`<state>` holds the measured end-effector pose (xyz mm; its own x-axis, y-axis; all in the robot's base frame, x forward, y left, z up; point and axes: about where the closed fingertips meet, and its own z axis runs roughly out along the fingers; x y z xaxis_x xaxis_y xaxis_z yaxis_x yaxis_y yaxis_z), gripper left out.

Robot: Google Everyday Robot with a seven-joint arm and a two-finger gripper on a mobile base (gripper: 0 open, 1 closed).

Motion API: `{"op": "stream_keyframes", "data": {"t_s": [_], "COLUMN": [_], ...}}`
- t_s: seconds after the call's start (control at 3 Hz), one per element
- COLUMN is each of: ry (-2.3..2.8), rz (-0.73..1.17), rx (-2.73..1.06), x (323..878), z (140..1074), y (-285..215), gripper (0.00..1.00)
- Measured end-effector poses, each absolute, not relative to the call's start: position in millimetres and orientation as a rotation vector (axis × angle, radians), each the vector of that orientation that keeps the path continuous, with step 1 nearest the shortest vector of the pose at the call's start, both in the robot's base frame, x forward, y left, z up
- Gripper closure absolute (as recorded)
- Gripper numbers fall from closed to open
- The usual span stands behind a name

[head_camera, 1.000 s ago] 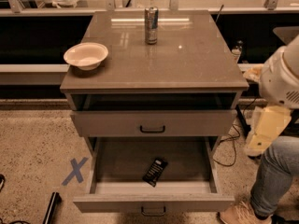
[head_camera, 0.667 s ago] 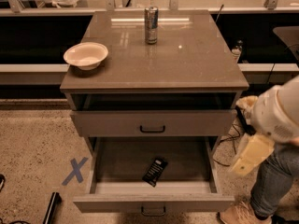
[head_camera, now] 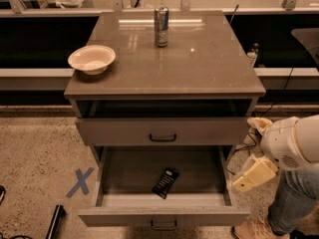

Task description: Pick rxbar chocolate from middle drawer and place on counter

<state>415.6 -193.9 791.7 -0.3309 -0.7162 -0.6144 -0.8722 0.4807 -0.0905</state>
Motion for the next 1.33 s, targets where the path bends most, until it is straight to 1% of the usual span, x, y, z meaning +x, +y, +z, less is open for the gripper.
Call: {"op": "stream_keyframes", "data": {"t_s": [0.33, 0.67, 1.0, 1.33], "ry": [2.138, 2.102, 2.022, 2.003], "rz": [0.384, 0.52, 0.593, 0.556], "rx": [-1.319, -1.264, -1.146, -1.104], "x": [415, 403, 403, 418], "z": [771, 696, 640, 627], "y": [-182, -153, -129, -130], "gripper": [0.0, 0.0, 0.0, 0.0]}}
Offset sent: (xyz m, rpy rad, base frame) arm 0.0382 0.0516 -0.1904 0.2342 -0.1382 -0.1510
